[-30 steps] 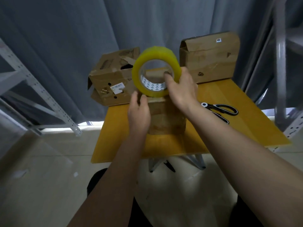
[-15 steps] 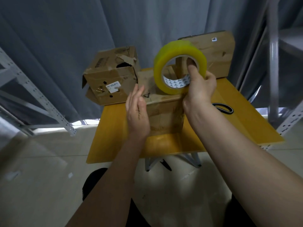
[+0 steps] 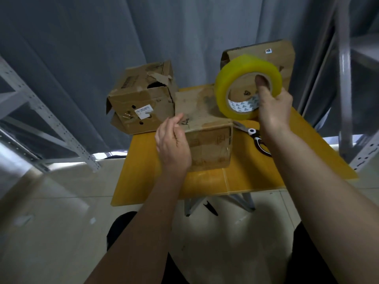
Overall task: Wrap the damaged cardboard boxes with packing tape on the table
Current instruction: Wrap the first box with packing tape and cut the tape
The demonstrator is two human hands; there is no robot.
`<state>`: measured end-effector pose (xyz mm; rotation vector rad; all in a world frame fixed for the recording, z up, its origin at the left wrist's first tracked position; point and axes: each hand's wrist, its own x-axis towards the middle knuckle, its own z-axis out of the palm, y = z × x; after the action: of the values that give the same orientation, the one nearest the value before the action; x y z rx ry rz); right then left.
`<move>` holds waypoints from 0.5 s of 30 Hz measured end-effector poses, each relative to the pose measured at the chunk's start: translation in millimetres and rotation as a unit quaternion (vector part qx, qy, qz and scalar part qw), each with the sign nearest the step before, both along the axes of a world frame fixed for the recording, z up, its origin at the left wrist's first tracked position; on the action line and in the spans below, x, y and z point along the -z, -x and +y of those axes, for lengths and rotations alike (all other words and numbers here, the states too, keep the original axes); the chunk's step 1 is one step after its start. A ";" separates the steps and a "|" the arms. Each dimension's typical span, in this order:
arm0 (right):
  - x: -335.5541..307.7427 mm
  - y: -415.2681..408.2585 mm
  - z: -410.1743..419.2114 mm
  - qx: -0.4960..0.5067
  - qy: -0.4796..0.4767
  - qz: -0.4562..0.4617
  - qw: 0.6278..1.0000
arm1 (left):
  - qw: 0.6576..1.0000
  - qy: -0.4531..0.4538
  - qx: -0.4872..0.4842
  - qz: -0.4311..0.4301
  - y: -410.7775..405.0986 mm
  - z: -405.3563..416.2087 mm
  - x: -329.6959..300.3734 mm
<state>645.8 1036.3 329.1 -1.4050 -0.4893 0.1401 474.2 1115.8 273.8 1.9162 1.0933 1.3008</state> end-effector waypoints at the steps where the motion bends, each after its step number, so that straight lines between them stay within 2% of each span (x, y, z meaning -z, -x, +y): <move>1: 1.1 -2.0 -0.8 -0.001 -0.003 -0.008 1.000 | 1.000 -0.005 -0.001 -0.007 -0.7 -1.4 0.2; 6: 7.6 -18.3 -10.8 0.023 0.018 -0.056 0.998 | 1.000 0.011 -0.014 -0.002 -0.5 -0.9 0.7; 15: 51.9 -17.3 -19.7 0.012 0.022 0.024 0.999 | 1.000 -0.013 -0.021 0.003 -2.1 -2.3 1.8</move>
<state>663.1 1016.7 277.2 -1.4458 -0.4314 0.1664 476.3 1113.5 272.0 1.9271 1.1299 1.3377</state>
